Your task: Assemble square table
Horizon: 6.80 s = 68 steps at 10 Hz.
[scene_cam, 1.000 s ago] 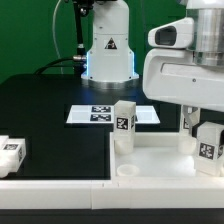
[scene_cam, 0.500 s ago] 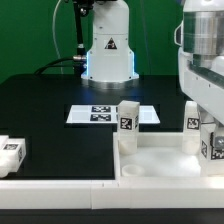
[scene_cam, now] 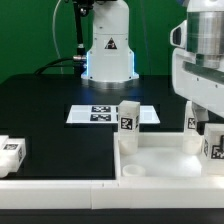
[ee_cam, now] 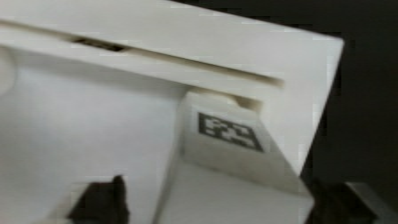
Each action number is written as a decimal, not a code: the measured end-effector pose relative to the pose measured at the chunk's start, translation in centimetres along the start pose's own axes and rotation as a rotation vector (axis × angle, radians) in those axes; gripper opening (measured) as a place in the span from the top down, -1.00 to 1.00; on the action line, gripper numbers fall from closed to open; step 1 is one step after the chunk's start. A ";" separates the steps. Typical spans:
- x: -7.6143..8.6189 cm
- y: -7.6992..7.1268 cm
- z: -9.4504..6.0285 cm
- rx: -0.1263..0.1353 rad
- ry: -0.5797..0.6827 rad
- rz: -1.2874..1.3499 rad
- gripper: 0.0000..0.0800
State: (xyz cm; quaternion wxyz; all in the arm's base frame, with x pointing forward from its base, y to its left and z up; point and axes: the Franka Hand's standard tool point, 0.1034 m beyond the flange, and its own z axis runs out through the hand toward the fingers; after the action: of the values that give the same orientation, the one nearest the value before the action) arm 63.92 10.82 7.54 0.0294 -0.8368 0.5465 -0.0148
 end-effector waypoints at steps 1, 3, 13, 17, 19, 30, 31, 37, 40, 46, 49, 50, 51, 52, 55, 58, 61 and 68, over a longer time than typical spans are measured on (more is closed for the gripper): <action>-0.4 -0.2 -0.1 0.003 -0.003 -0.161 -0.46; 0.0 -0.1 0.0 0.000 0.000 -0.249 -0.62; -0.2 -0.4 -0.3 -0.014 0.032 -0.813 0.03; -0.4 -0.4 -0.2 -0.012 0.040 -0.362 0.29; -0.3 -0.3 -0.1 -0.004 0.039 -0.074 0.29; -1.5 -1.2 -0.3 0.053 0.039 -0.210 -0.59; -1.2 -1.1 -0.2 0.051 0.041 -0.230 -0.61; -0.4 -1.3 -0.4 0.037 0.065 -0.878 -0.62; -0.2 -1.2 -0.4 0.036 0.066 -0.859 0.00; 0.8 -0.7 -0.3 0.037 0.061 -0.328 0.28; 1.1 -0.2 -0.3 0.037 0.026 0.173 0.27; 1.1 0.0 -0.3 0.039 0.011 0.273 0.27; 1.1 0.0 -0.3 0.036 0.007 0.329 0.27; 1.1 0.1 -0.3 0.034 0.007 0.357 0.27; 0.8 0.3 -0.3 0.028 -0.033 0.682 0.27; 0.7 0.5 -0.2 0.042 -0.043 0.879 0.27; 0.7 0.6 -0.2 0.043 -0.033 0.848 0.27; 3.7 0.3 -5.3 0.115 -0.039 0.686 -0.62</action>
Offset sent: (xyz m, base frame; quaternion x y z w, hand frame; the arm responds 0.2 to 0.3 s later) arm 0.0000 0.0000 0.0000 0.0000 0.0000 -0.1296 0.9916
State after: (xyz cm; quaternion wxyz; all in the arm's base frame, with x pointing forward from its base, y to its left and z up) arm 64.87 7.17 12.81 0.0901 -0.6013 0.7937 -0.0191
